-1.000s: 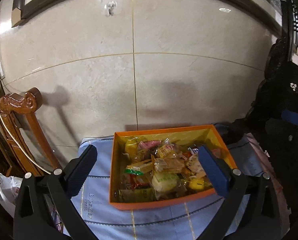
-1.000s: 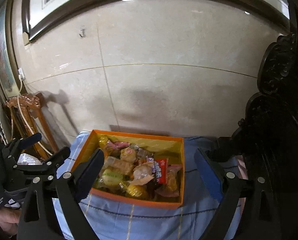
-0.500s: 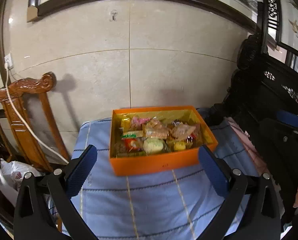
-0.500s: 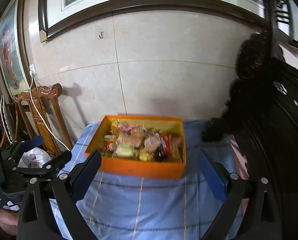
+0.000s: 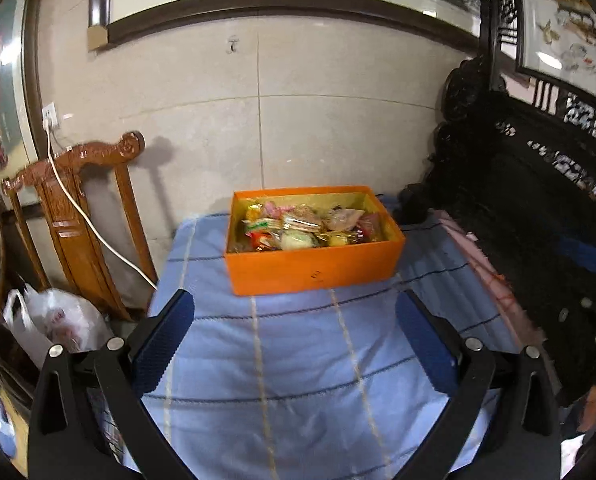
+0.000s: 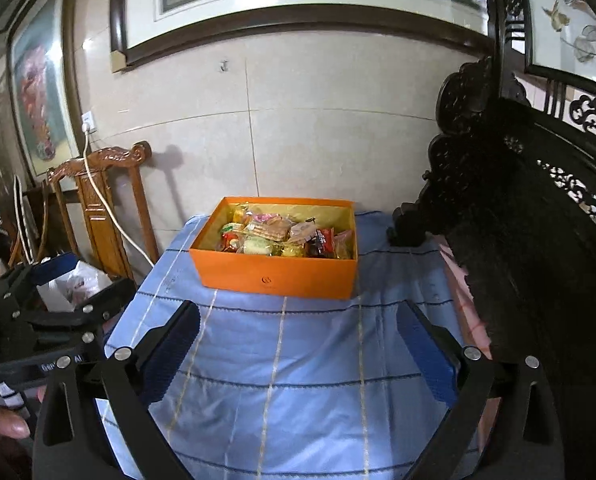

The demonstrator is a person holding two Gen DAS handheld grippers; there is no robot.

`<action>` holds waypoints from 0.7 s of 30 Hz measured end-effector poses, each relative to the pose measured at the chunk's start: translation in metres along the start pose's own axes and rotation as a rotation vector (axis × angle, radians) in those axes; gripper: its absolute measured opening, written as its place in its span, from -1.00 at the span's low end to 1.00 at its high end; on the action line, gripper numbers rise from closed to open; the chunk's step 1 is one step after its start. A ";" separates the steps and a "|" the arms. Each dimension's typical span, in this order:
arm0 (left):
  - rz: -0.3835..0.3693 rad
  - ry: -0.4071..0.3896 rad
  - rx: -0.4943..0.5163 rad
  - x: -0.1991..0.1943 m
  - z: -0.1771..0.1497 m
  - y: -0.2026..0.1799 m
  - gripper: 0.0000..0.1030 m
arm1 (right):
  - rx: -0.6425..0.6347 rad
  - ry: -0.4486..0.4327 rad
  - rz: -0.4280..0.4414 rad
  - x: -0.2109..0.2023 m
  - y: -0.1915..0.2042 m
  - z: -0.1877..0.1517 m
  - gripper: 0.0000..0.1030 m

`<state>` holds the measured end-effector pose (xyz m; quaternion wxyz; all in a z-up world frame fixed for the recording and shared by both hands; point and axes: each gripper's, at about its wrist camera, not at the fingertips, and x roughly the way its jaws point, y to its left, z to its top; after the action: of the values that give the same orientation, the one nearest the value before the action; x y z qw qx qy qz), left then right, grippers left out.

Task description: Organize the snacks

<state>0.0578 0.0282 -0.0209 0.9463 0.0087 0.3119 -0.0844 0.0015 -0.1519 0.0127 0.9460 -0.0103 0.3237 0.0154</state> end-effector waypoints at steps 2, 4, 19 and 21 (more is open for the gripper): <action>0.001 0.009 -0.031 -0.008 -0.006 -0.005 0.92 | -0.026 0.005 -0.004 -0.008 -0.002 -0.007 0.92; 0.032 0.002 -0.041 -0.013 -0.009 -0.011 0.92 | -0.051 -0.002 -0.010 -0.018 -0.005 -0.017 0.92; 0.012 -0.006 -0.008 -0.036 -0.017 -0.028 0.92 | -0.046 0.035 0.026 -0.026 -0.029 -0.053 0.92; -0.001 -0.005 -0.014 -0.037 -0.017 -0.028 0.92 | -0.056 0.028 0.022 -0.029 -0.026 -0.054 0.92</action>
<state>0.0134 0.0075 -0.0117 0.9470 0.0015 0.3103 -0.0827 -0.0529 -0.1805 -0.0119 0.9405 -0.0336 0.3363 0.0349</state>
